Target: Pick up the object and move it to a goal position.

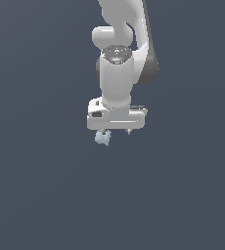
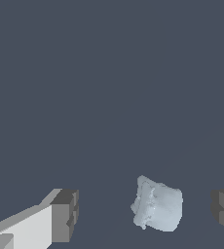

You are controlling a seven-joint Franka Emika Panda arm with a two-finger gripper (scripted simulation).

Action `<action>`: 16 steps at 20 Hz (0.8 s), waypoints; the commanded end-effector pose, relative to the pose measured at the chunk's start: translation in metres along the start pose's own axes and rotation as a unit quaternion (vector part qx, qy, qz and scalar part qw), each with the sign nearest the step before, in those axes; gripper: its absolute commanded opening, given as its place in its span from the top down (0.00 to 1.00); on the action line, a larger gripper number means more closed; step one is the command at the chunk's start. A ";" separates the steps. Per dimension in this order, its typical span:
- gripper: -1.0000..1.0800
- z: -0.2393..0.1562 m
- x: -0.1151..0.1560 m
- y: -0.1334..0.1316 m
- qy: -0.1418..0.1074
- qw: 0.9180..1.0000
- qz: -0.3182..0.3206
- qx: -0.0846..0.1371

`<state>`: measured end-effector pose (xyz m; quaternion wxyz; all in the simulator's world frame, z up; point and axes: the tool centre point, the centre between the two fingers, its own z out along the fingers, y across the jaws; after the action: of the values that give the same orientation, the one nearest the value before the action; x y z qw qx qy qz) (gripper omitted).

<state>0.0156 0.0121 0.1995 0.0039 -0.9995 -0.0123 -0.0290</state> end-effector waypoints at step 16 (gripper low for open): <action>0.04 -0.010 -0.001 0.038 0.004 1.000 0.024 -0.006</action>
<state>0.0158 -0.0267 0.2106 -0.0021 -0.9993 0.0116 -0.0341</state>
